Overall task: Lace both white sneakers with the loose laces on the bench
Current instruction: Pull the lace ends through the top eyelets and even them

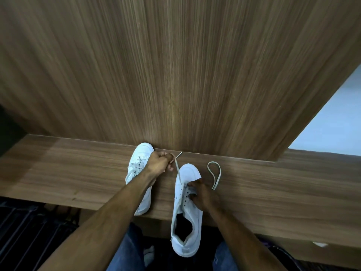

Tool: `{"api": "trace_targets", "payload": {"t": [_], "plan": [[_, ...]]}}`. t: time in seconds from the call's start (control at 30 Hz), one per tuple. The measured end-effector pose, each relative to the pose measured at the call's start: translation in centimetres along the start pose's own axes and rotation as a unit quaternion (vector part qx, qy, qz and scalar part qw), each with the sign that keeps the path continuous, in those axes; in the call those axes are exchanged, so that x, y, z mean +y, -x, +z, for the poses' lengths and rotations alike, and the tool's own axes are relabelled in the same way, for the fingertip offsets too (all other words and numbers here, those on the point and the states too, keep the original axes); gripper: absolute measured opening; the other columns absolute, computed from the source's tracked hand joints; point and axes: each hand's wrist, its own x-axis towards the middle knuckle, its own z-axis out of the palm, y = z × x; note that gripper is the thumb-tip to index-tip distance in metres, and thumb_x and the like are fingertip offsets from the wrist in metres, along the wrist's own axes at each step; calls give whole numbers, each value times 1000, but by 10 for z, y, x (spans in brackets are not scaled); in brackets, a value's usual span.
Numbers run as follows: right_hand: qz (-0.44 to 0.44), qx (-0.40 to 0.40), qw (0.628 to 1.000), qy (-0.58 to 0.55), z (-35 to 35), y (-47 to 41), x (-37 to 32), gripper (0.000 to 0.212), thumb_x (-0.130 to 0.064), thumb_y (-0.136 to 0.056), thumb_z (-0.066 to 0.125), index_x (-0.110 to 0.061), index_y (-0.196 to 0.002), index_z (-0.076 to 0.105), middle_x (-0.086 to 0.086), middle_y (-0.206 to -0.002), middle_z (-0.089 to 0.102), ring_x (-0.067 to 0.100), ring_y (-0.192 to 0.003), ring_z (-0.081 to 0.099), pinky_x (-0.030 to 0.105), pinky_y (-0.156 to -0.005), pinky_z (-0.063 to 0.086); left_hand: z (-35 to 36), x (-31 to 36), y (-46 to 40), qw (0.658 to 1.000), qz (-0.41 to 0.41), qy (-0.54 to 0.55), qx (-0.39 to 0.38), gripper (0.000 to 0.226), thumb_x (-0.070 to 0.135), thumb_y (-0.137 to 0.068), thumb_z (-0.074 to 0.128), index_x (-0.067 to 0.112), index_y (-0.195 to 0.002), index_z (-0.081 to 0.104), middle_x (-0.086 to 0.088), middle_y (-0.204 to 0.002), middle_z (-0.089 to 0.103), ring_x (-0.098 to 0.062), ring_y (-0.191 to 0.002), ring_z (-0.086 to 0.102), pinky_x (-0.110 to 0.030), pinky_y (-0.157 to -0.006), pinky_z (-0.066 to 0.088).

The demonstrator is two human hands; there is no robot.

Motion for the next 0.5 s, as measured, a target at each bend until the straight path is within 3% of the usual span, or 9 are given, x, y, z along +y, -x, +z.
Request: {"api": "trace_targets", "payload": {"t": [0.13, 0.27, 0.4, 0.5], "plan": [[18, 30, 997, 66, 6, 13, -8, 43, -24, -92, 54, -25, -133, 44, 2, -133, 47, 26, -116, 57, 42, -87, 52, -4, -3, 7, 994, -53, 97, 15, 19, 20, -95, 56, 8, -82, 62, -3, -48, 47, -15, -43, 58, -42, -77, 50], [79, 63, 994, 39, -2, 19, -8, 36, -35, -90, 58, -21, -122, 52, 2, -127, 58, 24, -117, 57, 37, -89, 50, -8, 5, 17, 991, -62, 113, 24, 23, 29, -97, 55, 12, -81, 59, -1, -51, 47, -12, -44, 62, -32, -63, 46], [154, -2, 988, -22, -17, 15, 2, 42, -23, -84, 58, -24, -126, 55, 3, -121, 63, 23, -108, 62, 32, -92, 50, -10, 10, 17, 990, -65, 125, 21, 20, 27, -96, 57, 11, -86, 62, 1, -50, 49, -10, -48, 65, -29, -62, 46], [176, -56, 981, -54, -23, 6, 12, 21, -12, -74, 62, -21, -93, 64, 3, -96, 71, 16, -84, 66, 34, -84, 56, -9, 14, 19, 990, -62, 122, 16, 14, 24, -96, 57, 13, -88, 61, 3, -50, 50, -9, -51, 65, -25, -61, 48]]}}
